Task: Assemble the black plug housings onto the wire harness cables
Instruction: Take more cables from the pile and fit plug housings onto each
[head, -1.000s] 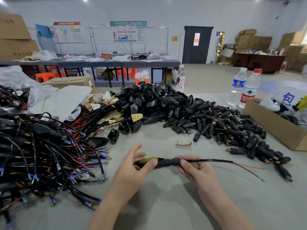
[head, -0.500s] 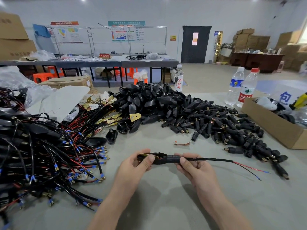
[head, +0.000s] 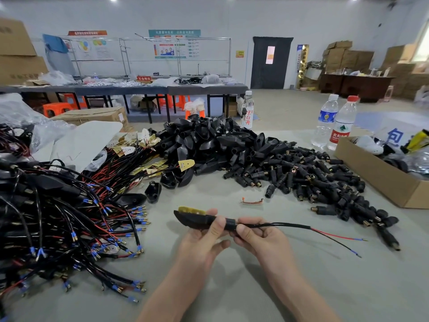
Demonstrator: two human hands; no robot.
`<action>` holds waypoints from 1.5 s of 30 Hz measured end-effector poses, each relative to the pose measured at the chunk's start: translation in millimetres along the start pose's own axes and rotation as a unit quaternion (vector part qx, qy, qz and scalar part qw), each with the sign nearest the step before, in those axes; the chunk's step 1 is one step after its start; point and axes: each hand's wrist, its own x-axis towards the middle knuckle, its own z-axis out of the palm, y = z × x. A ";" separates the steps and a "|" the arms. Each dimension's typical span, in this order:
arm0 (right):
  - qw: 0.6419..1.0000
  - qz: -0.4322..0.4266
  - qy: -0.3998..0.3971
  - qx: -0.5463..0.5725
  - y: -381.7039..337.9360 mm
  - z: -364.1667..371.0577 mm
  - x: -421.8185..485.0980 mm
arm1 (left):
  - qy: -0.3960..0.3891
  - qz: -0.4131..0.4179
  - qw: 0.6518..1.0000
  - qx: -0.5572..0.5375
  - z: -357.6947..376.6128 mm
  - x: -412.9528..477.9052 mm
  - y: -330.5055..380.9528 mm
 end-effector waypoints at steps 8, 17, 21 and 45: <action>0.998 -0.033 0.034 -0.044 -1.9 2.8 -1.1 | 0.055 0.005 0.997 -0.049 0.7 5.8 -3.0; 0.992 -0.024 0.096 0.077 -8.0 -5.6 5.2 | 0.103 0.020 0.988 -0.111 -13.8 8.0 13.2; 0.997 0.032 0.026 0.066 6.1 6.2 1.0 | 0.080 -0.005 0.990 -0.113 -3.8 5.5 1.9; 0.991 -0.017 0.125 0.041 -5.2 -7.9 6.6 | 0.064 -0.043 0.996 -0.047 -5.9 6.2 6.3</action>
